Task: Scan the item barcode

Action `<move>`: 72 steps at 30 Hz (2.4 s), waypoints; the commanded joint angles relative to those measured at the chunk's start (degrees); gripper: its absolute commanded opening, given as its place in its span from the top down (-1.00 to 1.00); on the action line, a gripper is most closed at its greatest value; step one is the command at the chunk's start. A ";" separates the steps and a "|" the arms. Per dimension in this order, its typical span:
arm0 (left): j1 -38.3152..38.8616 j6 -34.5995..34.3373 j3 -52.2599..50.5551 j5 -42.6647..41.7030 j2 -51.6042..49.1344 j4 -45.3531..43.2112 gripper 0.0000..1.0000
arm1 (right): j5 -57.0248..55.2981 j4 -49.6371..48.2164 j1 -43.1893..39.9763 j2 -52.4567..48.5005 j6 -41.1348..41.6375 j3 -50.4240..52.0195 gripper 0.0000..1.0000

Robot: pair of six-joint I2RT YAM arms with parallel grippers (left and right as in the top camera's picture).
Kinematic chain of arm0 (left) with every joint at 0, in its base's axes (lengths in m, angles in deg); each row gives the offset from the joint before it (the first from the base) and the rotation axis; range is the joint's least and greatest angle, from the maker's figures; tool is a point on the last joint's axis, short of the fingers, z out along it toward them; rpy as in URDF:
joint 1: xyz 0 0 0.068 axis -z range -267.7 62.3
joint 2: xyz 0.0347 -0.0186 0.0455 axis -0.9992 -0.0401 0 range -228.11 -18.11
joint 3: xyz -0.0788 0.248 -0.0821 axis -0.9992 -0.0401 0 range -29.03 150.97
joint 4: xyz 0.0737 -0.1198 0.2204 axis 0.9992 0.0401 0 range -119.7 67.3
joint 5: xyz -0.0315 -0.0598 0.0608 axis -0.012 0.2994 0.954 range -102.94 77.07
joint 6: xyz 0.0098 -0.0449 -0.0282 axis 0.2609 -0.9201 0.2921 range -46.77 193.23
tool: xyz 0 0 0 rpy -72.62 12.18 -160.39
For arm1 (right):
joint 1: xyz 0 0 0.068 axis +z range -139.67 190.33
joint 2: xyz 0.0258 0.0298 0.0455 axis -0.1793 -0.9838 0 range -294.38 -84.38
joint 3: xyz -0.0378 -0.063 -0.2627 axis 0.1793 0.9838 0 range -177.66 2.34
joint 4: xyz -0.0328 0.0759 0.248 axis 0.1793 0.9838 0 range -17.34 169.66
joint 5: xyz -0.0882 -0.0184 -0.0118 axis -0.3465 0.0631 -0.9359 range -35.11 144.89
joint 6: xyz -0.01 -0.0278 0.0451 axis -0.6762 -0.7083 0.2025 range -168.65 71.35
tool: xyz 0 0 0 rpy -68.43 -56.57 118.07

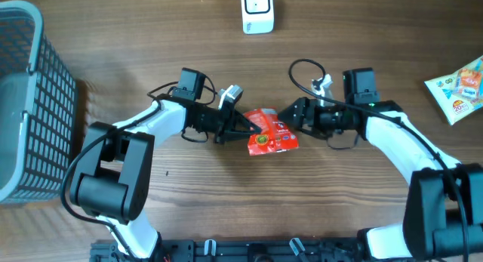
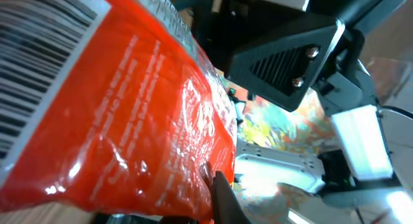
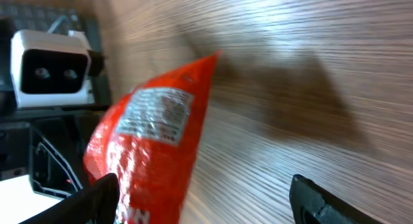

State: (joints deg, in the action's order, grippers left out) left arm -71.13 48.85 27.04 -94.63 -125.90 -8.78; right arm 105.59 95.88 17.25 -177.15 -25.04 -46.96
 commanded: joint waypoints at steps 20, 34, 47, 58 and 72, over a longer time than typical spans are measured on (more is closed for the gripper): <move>1.38 0.11 0.11 -8.66 -0.24 0.07 0.92 | 5.99 -10.27 5.46 -3.04 21.35 -0.07 0.36; -3.82 -0.09 0.42 17.27 0.55 5.77 -1.00 | 0.44 -13.73 5.44 -2.58 6.43 -0.55 0.91; -6.27 -6.69 1.53 65.13 8.90 19.58 -1.00 | 0.76 -38.03 5.44 5.35 -8.81 -1.11 0.91; -6.25 -6.10 5.11 95.86 8.90 9.66 -1.00 | 6.36 -45.72 5.44 4.87 -34.80 -1.09 0.91; -6.25 -6.12 5.11 94.82 8.90 9.68 -1.00 | 4.13 -58.03 -0.55 4.87 -30.38 -1.11 0.91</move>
State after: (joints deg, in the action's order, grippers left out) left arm -77.22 42.89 31.37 -1.10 -117.90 0.93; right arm 111.34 39.36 19.45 -172.89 -57.73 -46.94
